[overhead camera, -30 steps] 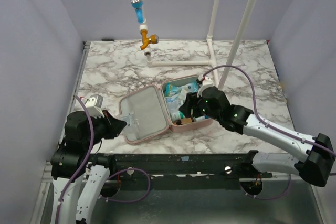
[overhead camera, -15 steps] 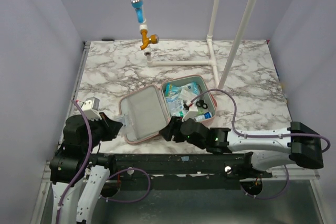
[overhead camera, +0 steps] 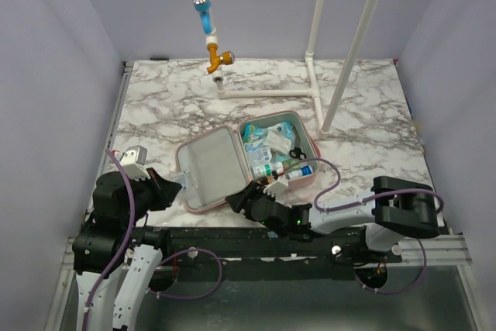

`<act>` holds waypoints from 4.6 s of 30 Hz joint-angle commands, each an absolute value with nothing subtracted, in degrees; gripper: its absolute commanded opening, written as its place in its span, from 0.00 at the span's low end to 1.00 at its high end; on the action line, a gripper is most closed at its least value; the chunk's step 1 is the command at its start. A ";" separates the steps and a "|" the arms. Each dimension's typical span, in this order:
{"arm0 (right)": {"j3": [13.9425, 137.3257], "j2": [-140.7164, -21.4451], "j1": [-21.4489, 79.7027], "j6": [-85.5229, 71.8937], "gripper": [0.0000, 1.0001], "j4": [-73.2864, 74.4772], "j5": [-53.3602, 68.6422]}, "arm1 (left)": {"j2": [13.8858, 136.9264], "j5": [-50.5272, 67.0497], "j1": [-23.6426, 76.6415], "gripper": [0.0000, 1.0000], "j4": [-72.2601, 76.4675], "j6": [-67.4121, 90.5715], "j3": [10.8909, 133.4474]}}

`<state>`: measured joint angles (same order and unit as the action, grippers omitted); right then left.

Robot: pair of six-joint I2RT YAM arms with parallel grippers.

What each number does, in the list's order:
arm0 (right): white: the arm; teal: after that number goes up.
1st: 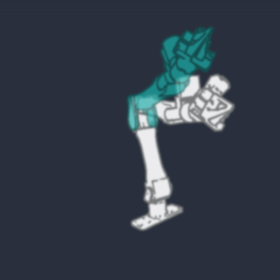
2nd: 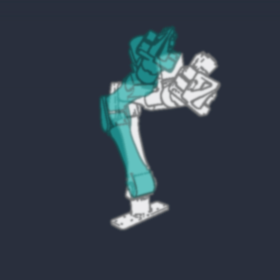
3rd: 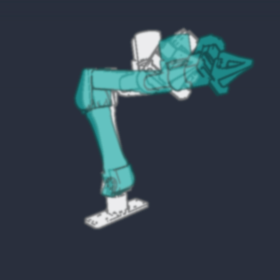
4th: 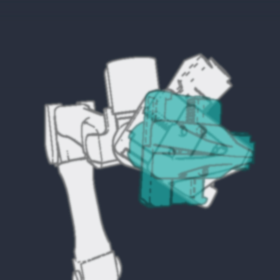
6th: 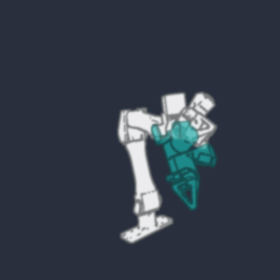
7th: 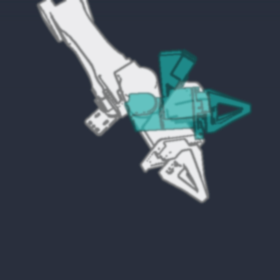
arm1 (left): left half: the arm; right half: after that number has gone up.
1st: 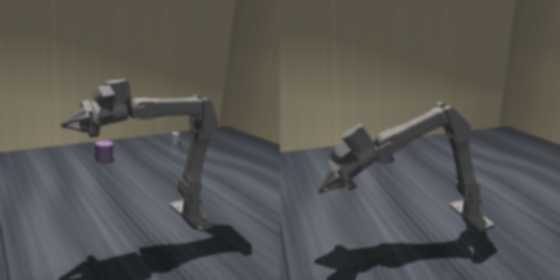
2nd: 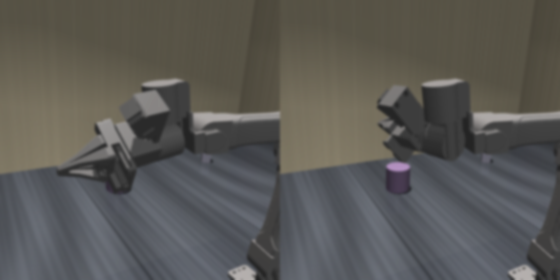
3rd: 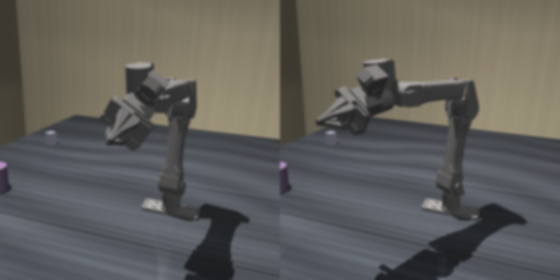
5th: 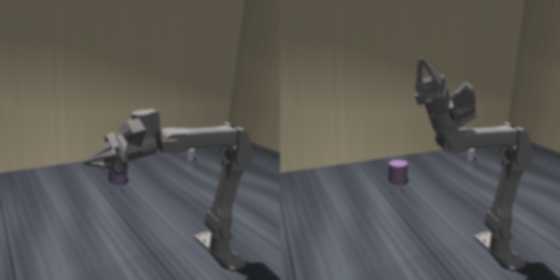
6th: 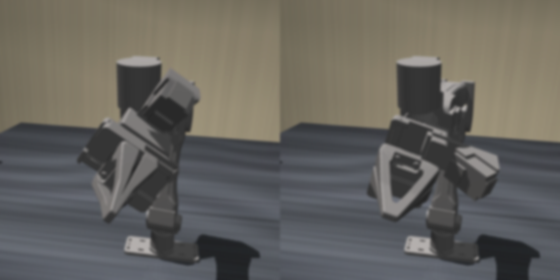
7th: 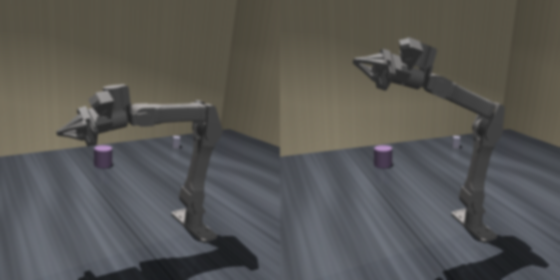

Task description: Organize the medicine kit

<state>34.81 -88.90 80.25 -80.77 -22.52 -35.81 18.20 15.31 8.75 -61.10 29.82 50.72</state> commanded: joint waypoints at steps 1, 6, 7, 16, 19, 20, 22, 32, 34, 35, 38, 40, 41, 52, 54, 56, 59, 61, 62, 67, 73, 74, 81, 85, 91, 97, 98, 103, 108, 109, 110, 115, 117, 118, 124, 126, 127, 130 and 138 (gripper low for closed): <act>36.71 -93.22 81.69 -86.88 0.70 -29.92 -45.32 | 17.31 17.21 8.61 0.00 -61.87 29.27 51.64; 37.17 -97.78 81.68 -91.68 0.69 -35.13 -47.10 | 17.08 17.38 8.56 0.00 -62.23 28.66 51.42; 37.36 -98.87 81.69 -91.93 0.69 -36.72 -47.02 | 16.99 17.49 8.59 0.00 -62.24 28.57 51.29; 41.60 -105.60 82.61 -98.69 0.60 -39.10 -50.91 | 17.25 17.76 8.56 0.00 -62.82 27.74 51.94; 41.40 -106.25 82.61 -100.01 0.52 -40.09 -51.64 | 17.22 17.69 8.59 0.00 -63.02 27.60 52.03; 41.28 -106.41 82.61 -100.85 0.49 -40.10 -51.75 | 17.19 17.73 8.63 0.00 -63.03 27.68 51.97; 40.90 -106.84 82.62 -101.95 0.43 -40.69 -51.78 | 17.12 18.14 8.56 0.00 -62.95 27.88 51.77; 34.46 -104.06 82.62 -102.78 0.02 -48.03 -51.16 | 16.86 17.80 8.53 0.00 -63.81 30.45 53.43; 33.08 -103.31 82.61 -102.68 0.01 -49.31 -50.75 | 17.01 17.10 8.61 0.00 -63.77 31.77 54.38; 32.35 -103.03 82.55 -102.43 0.01 -50.60 -50.51 | 17.18 16.49 8.57 0.00 -63.72 32.49 54.68; 30.30 -102.51 82.56 -101.96 0.01 -54.75 -49.71 | 17.98 13.47 8.61 0.00 -63.47 33.86 55.42; 28.63 -102.40 82.60 -102.04 0.01 -58.70 -49.21 | 18.69 11.21 8.58 0.00 -63.65 34.67 55.92; 27.84 -102.41 82.57 -101.96 0.01 -60.78 -49.01 | 18.87 10.84 8.61 0.00 -63.49 35.03 56.06; 22.79 -103.16 82.61 -98.86 0.01 -80.06 -46.84 | 19.12 11.28 8.55 0.00 -61.49 40.09 54.66; 22.36 -103.70 82.61 -98.45 0.01 -82.87 -46.38 | 19.22 12.16 8.57 0.00 -61.11 41.05 54.13; 22.07 -104.34 82.57 -97.58 0.01 -86.00 -45.84 | 19.40 12.84 8.56 0.00 -60.76 42.08 53.46; 21.80 -104.99 82.60 -97.26 0.01 -89.02 -44.86 | 19.76 13.10 8.63 0.00 -60.38 43.21 52.42; 21.50 -105.65 82.61 -96.54 0.01 -91.73 -44.40 | 19.56 12.40 8.56 0.00 -60.19 43.54 51.75; 21.40 -106.17 82.62 -96.46 0.01 -93.11 -44.22 | 19.43 11.86 8.59 0.00 -60.20 43.68 51.47; 21.18 -108.56 82.61 -95.86 0.01 -98.59 -43.13 | 18.66 10.19 8.58 0.00 -59.93 44.72 50.10; 21.71 -108.80 82.61 -93.59 0.01 -102.24 -42.11 | 18.95 10.41 8.57 0.00 -58.85 45.72 46.77; 21.63 -108.34 82.62 -93.16 0.01 -102.29 -42.11 | 18.77 10.37 8.55 0.00 -58.76 45.87 46.38; 21.05 -105.01 82.62 -91.52 0.01 -102.30 -41.87 | 18.55 9.78 8.60 0.00 -58.68 45.97 45.25; 21.44 -103.75 82.60 -90.96 0.01 -102.29 -40.99 | 18.81 11.21 8.57 0.00 -57.42 46.79 43.90; 21.97 -101.73 82.62 -89.11 0.01 -102.30 -39.91 | 20.02 12.02 8.59 0.00 -55.67 47.34 42.59; 21.80 -99.08 82.57 -86.70 0.01 -102.22 -39.47 | 20.56 13.53 8.53 0.00 -53.44 48.20 39.83; 21.80 -98.90 82.57 -86.51 0.01 -102.21 -39.41 | 20.90 14.26 8.58 0.00 -52.79 48.41 39.21; 21.93 -98.08 82.61 -85.90 0.01 -102.22 -38.95 | 23.56 18.40 8.53 0.03 -49.32 48.87 36.04; 22.28 -97.18 82.61 -85.05 0.01 -102.22 -38.42 | 26.54 22.26 8.53 0.08 -45.69 48.93 33.86; 22.32 -97.02 82.59 -84.76 0.01 -102.19 -38.41 | 27.08 23.01 8.53 0.09 -44.98 48.94 33.42; 22.32 -96.90 82.61 -84.57 0.01 -102.22 -38.42 | 27.56 23.87 8.53 0.11 -44.39 49.00 33.00; 22.75 -97.08 82.54 -84.46 0.01 -102.22 -37.91 | 29.53 29.42 8.53 0.21 -39.55 50.20 30.88; 23.09 -97.34 82.57 -84.55 0.01 -102.22 -37.66 | 30.37 30.72 8.55 0.23 -38.28 50.54 30.36; 23.24 -97.51 82.61 -84.59 0.01 -102.23 -37.54 | 30.77 31.12 8.53 0.24 -37.84 50.63 30.17; 23.99 -98.33 82.57 -84.72 0.01 -102.22 -37.23 | 32.74 32.92 8.53 0.33 -34.55 51.07 29.71; 24.13 -98.51 82.57 -84.73 0.01 -102.21 -37.19 | 33.69 33.83 8.53 0.36 -33.48 51.28 29.71; 24.17 -98.67 82.59 -84.79 0.01 -102.21 -37.27 | 34.20 34.31 8.53 0.38 -33.08 51.32 29.75; 24.17 -98.79 82.61 -84.88 0.01 -102.22 -37.41 | 35.16 34.79 8.53 0.42 -33.50 50.54 30.50; 22.85 -97.35 82.59 -84.12 0.01 -102.22 -38.32 | 34.90 28.87 8.53 0.46 -45.12 43.41 36.71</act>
<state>21.50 -99.31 82.39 -86.30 -83.53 -39.72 35.31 31.31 8.60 -38.02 48.47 32.12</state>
